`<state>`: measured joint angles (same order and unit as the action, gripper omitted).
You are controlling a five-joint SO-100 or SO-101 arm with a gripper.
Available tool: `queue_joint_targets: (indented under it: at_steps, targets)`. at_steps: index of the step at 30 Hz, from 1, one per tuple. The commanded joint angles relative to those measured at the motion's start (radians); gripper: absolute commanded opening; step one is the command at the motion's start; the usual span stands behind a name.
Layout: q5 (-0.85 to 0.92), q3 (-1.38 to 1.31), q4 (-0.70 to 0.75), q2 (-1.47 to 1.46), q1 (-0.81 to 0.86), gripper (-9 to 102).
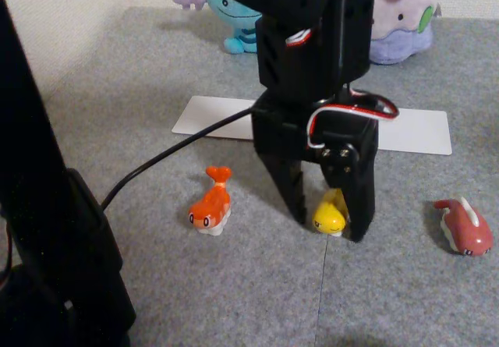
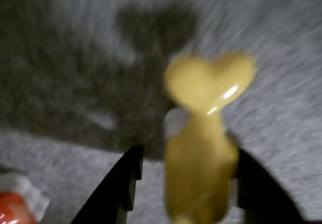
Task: Wooper wants to eat egg sudhi, and Goomy wants to eat shrimp sushi
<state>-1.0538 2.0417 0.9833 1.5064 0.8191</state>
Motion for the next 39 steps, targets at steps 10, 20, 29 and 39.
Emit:
queue_joint_targets:
  at_steps: [10,20,29,39]
  targets:
    - [-0.063,-0.032,0.012,0.017,-0.066,4]
    - [-0.417,-0.258,0.155,0.229,-0.497,4]
    - [-0.523,-0.63,0.233,-0.141,-0.647,4]
    - [-0.523,-0.672,0.172,-0.351,-0.649,5]
